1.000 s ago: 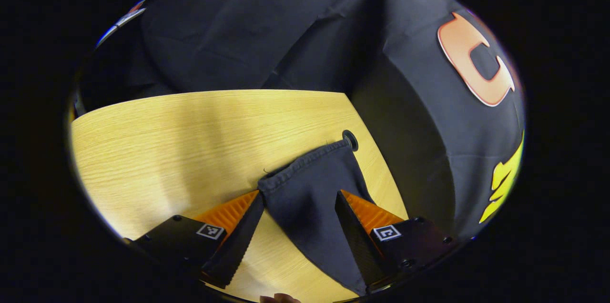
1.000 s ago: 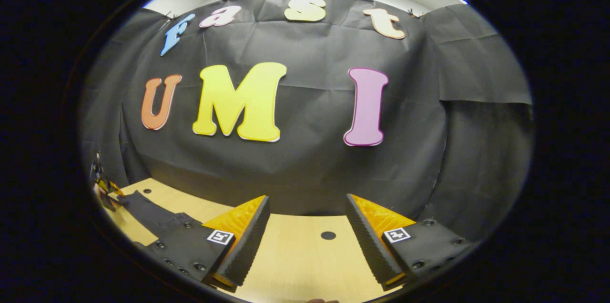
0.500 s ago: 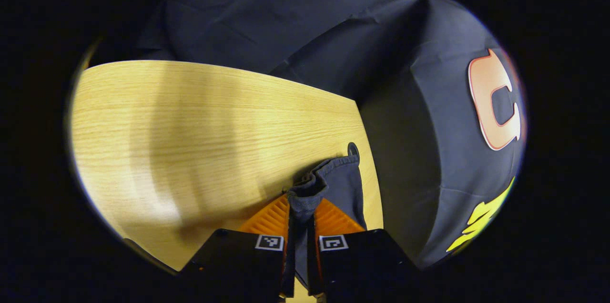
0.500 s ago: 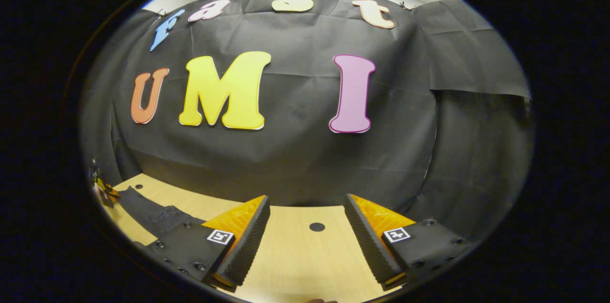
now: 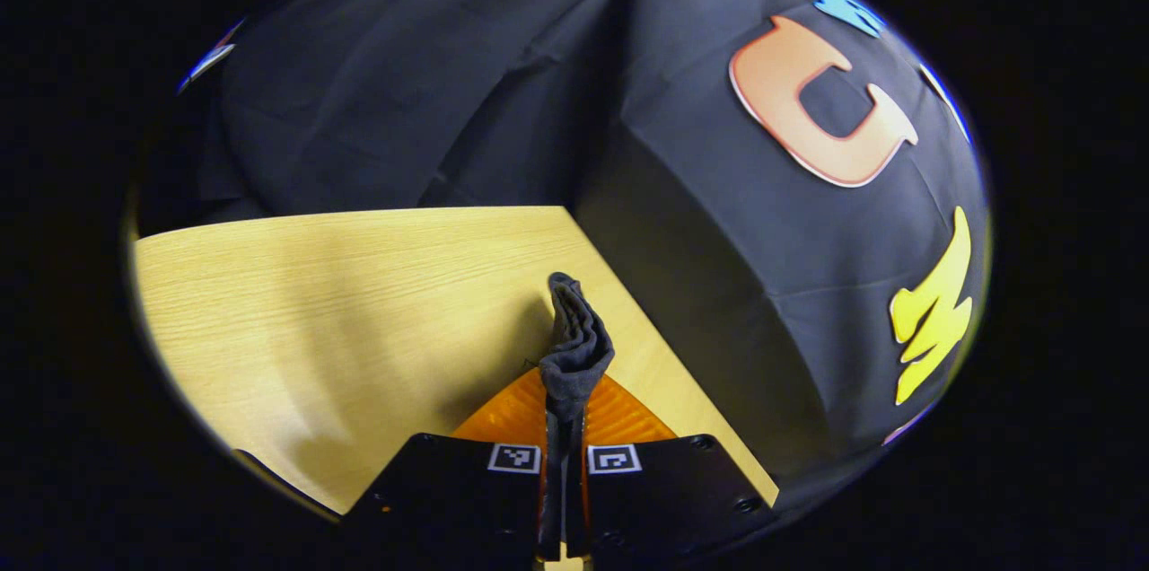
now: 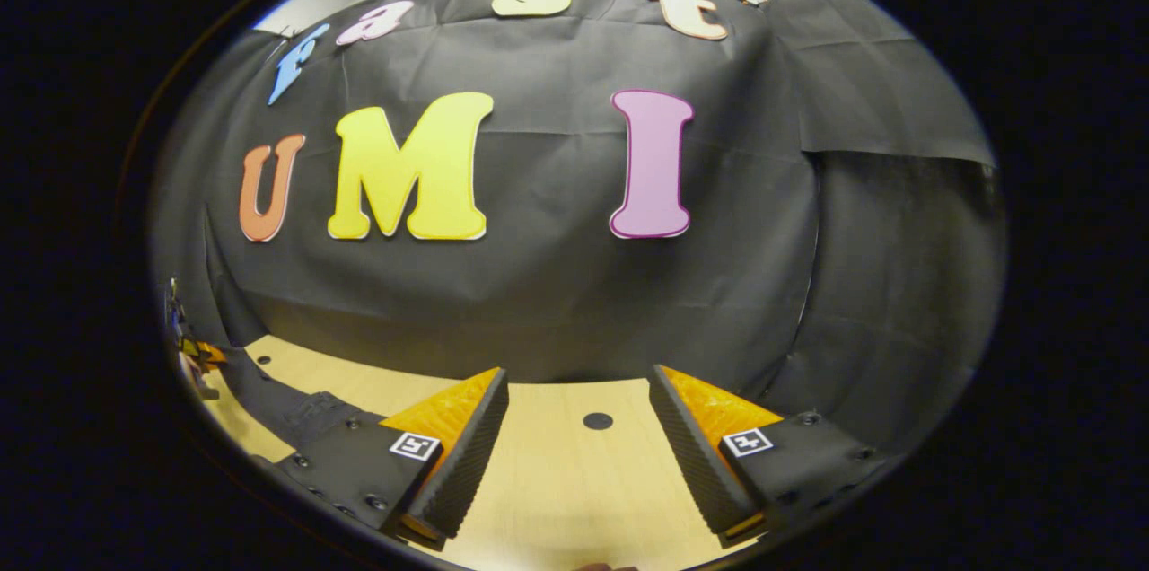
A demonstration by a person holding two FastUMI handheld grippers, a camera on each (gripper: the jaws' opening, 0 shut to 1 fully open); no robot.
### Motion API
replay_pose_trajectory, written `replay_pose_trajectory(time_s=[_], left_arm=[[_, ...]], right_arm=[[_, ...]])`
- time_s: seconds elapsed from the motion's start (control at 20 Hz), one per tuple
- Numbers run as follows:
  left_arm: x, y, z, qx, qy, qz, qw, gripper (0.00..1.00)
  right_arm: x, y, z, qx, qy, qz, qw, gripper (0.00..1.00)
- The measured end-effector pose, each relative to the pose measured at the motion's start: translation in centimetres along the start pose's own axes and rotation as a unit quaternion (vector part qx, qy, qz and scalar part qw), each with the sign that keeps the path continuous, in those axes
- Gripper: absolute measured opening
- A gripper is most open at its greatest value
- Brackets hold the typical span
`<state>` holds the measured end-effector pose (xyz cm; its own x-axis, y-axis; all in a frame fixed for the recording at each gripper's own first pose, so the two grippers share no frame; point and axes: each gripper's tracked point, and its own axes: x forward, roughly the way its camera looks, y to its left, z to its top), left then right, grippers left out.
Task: Grasp the waist and the cuffs of the jeans and fold them to make the two legs overlap; first hold the waist and fold one-third of the jeans toward the cuffs, then hold the cuffs and fold the remaining one-third in the same direction to finish folding.
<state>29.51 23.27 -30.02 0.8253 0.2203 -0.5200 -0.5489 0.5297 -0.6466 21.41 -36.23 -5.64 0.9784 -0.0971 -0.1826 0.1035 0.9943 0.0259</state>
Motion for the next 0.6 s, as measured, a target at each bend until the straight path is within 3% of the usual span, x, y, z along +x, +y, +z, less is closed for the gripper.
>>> replay_pose_trajectory(time_s=[0.05, 0.15, 0.2, 0.3, 0.45, 0.55, 0.6], left_arm=[[-1.0, -2.5, -0.2, 0.024, -0.01, -0.013, 1.0, 0.05], [-2.7, -7.0, -1.3, 0.057, -0.021, -0.046, 0.997, 0.05], [-3.3, -8.7, -2.2, 0.056, -0.015, -0.065, 0.996, 0.05], [-4.4, -12.1, -3.8, 0.052, -0.008, -0.091, 0.994, 0.05], [-5.7, -15.1, -6.1, 0.073, 0.003, -0.117, 0.99, 0.05], [-6.5, -17.7, -7.6, 0.076, 0.012, -0.134, 0.988, 0.05], [-7.0, -18.5, -8.3, 0.077, 0.016, -0.142, 0.987, 0.05]], right_arm=[[-0.2, -0.2, -0.1, -0.004, -0.003, -0.002, 1.0, 0.98], [-0.6, -0.7, -0.1, 0.001, -0.003, -0.003, 1.0, 0.93], [-0.7, -0.9, -0.3, 0.004, -0.003, -0.004, 1.0, 0.98], [-1.1, -1.7, -0.3, 0.01, -0.004, -0.01, 1.0, 0.93], [-1.9, -3.0, -0.2, 0.01, -0.007, -0.019, 1.0, 1.0], [-2.6, -4.2, -0.1, 0.014, -0.009, -0.029, 0.999, 0.93], [-2.9, -4.7, -0.2, 0.016, -0.009, -0.033, 0.999, 0.98]])
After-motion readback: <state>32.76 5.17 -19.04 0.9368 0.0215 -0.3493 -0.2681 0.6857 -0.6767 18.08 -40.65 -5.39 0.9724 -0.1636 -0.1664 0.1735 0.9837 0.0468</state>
